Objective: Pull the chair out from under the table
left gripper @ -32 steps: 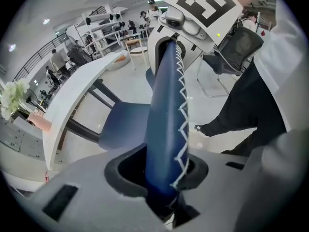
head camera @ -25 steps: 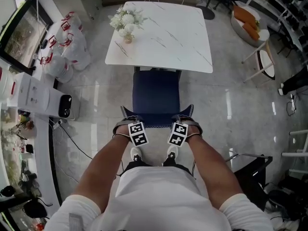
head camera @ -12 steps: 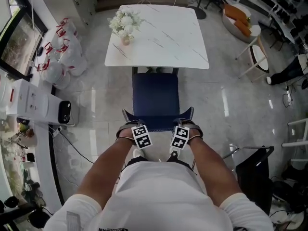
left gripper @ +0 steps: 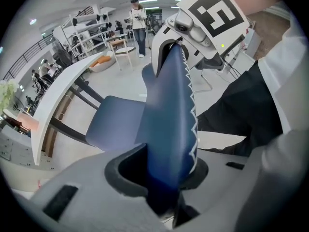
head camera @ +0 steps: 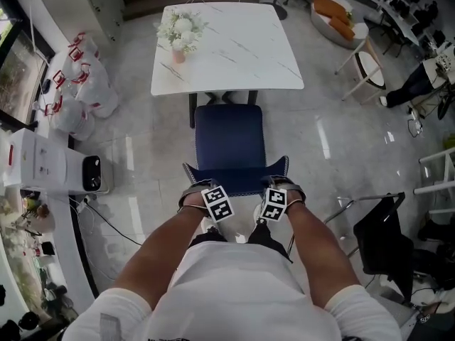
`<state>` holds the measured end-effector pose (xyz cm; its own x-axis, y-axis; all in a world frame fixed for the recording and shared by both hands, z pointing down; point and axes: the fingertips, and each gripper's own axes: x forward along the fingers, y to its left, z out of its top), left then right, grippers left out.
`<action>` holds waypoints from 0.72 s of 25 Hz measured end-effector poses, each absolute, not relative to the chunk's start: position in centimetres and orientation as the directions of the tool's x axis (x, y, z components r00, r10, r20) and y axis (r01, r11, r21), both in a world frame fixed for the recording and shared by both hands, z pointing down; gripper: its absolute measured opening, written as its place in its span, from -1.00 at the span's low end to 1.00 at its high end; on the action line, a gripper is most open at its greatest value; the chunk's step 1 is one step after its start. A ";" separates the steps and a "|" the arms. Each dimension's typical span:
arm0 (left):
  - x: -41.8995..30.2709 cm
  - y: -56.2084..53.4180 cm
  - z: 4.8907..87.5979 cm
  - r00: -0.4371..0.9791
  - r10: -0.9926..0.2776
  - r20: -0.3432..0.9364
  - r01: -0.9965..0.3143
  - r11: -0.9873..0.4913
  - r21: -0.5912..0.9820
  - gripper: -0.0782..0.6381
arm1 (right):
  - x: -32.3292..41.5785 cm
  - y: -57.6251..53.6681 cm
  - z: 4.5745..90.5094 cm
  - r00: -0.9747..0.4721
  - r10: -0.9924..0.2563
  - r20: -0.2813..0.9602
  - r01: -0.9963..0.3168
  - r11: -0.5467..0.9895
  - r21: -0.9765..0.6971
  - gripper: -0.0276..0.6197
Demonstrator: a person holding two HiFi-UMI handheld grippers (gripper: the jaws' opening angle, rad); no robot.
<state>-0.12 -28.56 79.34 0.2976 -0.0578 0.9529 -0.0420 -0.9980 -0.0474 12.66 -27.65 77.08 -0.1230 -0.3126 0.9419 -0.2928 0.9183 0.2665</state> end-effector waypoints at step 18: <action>-1.0 -25.4 80.4 0.284 -0.092 0.954 -0.037 -0.996 -0.085 -0.44 | 11.9 -24.0 78.1 -0.116 -0.333 0.936 -0.306 0.908 0.285 -0.52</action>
